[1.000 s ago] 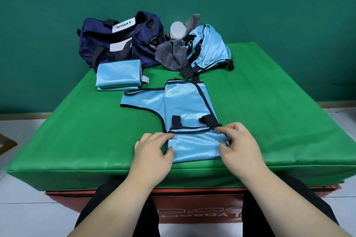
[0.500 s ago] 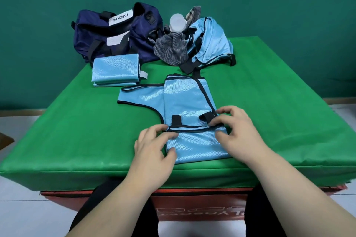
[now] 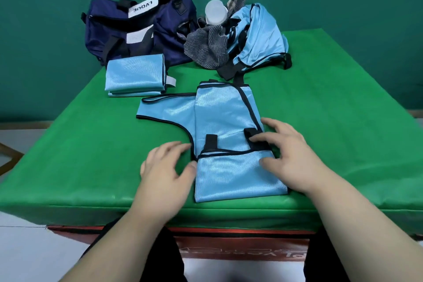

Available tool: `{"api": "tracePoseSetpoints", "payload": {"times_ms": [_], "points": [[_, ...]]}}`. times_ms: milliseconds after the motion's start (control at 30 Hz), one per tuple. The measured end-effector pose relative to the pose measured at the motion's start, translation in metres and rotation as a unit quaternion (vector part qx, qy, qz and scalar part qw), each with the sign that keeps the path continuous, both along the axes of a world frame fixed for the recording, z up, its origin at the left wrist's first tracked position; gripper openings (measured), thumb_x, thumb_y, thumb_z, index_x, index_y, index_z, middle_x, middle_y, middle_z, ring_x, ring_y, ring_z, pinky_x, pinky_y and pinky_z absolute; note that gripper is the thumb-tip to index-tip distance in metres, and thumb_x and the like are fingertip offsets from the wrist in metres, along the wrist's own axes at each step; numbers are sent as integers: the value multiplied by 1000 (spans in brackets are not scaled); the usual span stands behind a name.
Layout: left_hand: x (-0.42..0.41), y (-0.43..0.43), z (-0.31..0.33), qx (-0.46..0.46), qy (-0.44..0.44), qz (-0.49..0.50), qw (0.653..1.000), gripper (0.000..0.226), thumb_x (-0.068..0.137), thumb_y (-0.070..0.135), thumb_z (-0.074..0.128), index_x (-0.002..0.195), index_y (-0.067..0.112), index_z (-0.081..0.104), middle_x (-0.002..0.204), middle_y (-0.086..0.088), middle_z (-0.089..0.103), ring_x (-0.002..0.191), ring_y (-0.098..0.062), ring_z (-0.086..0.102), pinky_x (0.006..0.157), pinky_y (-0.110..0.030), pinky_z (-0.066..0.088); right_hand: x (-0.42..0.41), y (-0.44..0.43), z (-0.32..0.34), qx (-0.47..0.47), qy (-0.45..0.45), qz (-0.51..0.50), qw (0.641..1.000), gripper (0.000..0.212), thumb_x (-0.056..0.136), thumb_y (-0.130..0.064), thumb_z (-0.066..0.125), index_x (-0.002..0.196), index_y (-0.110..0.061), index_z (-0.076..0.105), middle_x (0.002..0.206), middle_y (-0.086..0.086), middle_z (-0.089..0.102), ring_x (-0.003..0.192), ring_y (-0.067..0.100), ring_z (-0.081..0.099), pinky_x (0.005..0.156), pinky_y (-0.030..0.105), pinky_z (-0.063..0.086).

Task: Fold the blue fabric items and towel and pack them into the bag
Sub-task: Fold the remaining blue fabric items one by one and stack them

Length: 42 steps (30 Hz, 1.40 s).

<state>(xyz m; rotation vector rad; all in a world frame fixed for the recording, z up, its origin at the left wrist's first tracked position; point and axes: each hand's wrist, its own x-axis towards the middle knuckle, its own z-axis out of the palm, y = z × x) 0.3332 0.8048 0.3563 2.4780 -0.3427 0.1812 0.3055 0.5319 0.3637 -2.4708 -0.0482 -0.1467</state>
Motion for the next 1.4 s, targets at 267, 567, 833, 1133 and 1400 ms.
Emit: {"api": "tracePoseSetpoints", "payload": {"times_ms": [267, 567, 833, 1133, 1400], "points": [[76, 32, 8, 58, 66, 130, 988, 57, 86, 59, 46, 138, 36, 54, 149, -8, 42, 141, -29, 29, 118, -45, 23, 43, -2, 9, 144, -46, 12, 988, 22, 78, -26, 69, 95, -40, 68, 137, -11, 49, 134, 9, 40, 109, 26, 26], [136, 36, 18, 60, 113, 198, 972, 54, 93, 59, 49, 141, 35, 52, 152, 3, 44, 143, -29, 27, 117, -48, 24, 53, -6, -4, 152, -44, -41, 987, 19, 87, -16, 69, 94, -34, 70, 122, -20, 55, 114, 0, 50, 88, 3, 28], [126, 5, 41, -197, 30, 147, 969, 35, 95, 30, 61, 128, 24, 65, 129, 12, 62, 122, -4, 54, 102, -20, 36, 57, -8, -6, 230, -68, -82, 967, 16, 86, -12, 70, 87, -28, 73, 110, -20, 62, 99, -7, 55, 77, -2, 33], [123, -117, 79, -317, 73, -22, 945, 36, 86, 32, 64, 122, 29, 68, 116, 7, 69, 105, -12, 63, 103, -34, 48, 56, -8, -3, 245, -68, -81, 964, 24, 85, -10, 71, 82, -34, 71, 108, -21, 61, 100, -12, 53, 80, -2, 31], [131, -119, 38, -35, 33, -155, 987, 28, 95, 22, 62, 121, 29, 68, 126, 15, 59, 106, -2, 58, 102, -20, 40, 56, -14, 0, 335, -100, -126, 928, 31, 83, 1, 67, 78, -29, 71, 108, -13, 64, 98, -11, 55, 80, -1, 33]]}}
